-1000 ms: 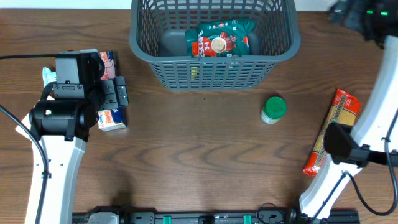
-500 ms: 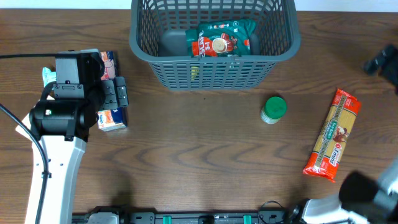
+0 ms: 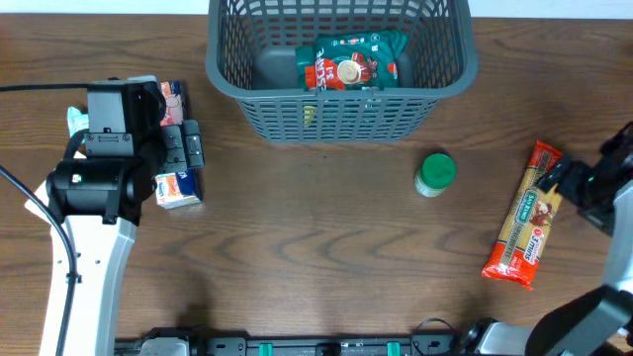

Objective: Pack container
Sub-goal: 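Lower the right gripper onto the spaghetti package and grasp it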

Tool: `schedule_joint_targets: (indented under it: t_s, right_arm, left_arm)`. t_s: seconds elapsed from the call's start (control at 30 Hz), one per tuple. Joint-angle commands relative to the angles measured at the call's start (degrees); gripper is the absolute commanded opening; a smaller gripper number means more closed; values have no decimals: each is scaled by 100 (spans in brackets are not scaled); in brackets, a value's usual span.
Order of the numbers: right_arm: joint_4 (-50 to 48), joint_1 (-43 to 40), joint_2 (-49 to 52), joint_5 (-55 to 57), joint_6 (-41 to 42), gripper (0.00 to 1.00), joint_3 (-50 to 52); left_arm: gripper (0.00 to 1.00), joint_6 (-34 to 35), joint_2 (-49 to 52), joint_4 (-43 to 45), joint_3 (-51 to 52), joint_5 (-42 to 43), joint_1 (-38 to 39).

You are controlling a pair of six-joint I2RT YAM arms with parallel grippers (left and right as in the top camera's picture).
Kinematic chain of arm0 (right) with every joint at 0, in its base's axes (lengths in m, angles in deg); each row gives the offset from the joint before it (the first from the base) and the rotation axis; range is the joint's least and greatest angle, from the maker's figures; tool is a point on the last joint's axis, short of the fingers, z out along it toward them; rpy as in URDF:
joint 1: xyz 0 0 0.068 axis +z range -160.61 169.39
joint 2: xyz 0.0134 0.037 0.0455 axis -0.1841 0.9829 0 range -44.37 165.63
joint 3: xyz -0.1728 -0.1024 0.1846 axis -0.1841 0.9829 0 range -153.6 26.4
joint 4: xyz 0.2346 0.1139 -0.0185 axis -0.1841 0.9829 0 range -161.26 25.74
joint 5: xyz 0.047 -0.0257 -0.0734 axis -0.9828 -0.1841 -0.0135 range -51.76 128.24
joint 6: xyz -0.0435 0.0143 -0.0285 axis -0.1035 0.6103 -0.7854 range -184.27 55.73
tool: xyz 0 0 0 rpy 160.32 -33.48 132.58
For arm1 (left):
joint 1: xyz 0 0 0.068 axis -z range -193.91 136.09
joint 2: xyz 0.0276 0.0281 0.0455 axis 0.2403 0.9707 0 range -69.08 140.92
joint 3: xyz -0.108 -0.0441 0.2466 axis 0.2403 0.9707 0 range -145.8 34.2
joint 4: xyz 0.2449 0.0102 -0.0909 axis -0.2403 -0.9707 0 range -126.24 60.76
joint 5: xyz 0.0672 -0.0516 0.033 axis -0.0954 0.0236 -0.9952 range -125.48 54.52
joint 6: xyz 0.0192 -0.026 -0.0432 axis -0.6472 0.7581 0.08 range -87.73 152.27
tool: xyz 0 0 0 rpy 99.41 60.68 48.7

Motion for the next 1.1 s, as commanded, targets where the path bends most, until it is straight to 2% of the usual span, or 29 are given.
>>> schedule_joint_targets:
  t_s: [0.0, 0.47, 0.8, 0.9, 1.07]
  right_arm:
    - [-549, -170, 92, 72, -411, 99, 664]
    - [-2570, -190, 496, -101, -271, 99, 2221]
    - [-3195, -186, 1189, -264, 4, 98, 2396]
    - [-3305, -186, 1423, -343, 4, 88, 2396]
    - [-3368, -184, 1593, -404, 142, 47, 2396]
  left_arm:
    - [98, -59, 0, 4, -107, -48, -24]
    - [98, -59, 0, 4, -107, -48, -24]
    - [98, -57, 2, 4, -107, -48, -24]
    - [98, -57, 0, 4, -107, -48, -24]
    - [99, -57, 0, 4, -107, -48, -24]
